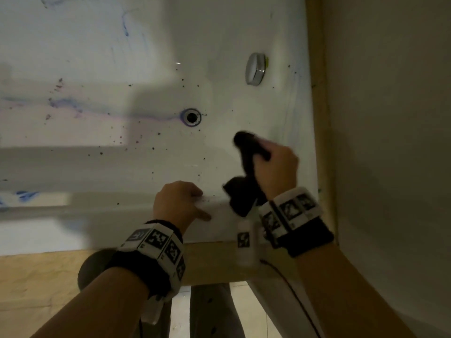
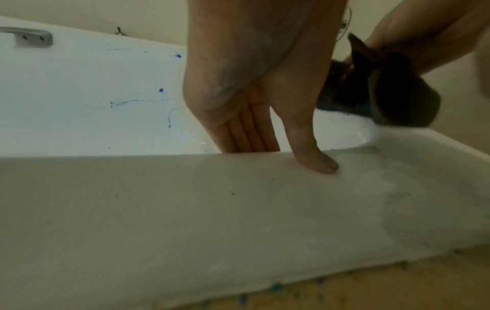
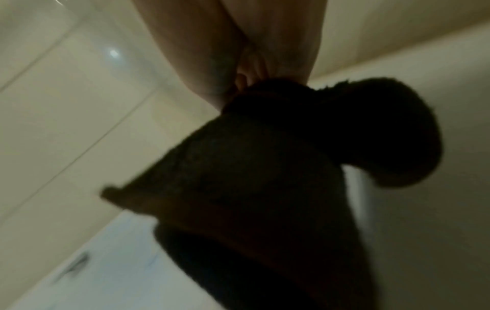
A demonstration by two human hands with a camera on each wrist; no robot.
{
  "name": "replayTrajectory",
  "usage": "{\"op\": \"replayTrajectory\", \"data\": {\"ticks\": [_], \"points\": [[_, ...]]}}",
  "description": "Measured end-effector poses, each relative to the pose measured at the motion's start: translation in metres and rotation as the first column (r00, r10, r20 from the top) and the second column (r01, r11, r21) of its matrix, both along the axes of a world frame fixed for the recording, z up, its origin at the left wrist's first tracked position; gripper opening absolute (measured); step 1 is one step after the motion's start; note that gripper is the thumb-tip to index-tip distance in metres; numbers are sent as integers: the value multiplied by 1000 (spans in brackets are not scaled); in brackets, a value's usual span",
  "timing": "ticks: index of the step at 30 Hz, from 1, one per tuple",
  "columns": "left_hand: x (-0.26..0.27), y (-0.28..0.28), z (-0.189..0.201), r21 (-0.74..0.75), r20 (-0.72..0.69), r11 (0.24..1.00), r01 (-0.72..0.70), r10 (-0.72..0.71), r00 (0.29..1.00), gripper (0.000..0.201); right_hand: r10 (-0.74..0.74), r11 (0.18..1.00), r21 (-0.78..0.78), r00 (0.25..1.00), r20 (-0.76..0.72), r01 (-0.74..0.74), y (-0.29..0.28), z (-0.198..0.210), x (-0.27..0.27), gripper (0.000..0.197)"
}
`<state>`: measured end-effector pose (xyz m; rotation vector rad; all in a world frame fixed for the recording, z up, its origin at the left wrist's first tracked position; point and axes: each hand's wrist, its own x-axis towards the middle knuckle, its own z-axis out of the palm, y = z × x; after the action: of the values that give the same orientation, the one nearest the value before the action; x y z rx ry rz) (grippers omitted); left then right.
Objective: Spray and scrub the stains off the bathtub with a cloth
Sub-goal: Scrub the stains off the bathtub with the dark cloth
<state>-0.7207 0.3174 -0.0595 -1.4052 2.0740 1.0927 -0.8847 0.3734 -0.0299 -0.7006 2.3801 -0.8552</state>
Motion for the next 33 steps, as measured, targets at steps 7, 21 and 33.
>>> {"op": "replayTrajectory", "data": {"ticks": [7,21,33], "points": [[0,-3,-1,19,-7,1000,-14,14,1000,62,21,883,452,951,-308,127,14,-3,-91,49],[-20,-17,10,96,139,971,218,-230,963,52,433,810,524,871,-233,-262,28,2,-48,59],[-73,-161,58,-318,-178,927,202,-267,947,30,64,932,363,978,-198,12,-26,-6,-140,54]]}}
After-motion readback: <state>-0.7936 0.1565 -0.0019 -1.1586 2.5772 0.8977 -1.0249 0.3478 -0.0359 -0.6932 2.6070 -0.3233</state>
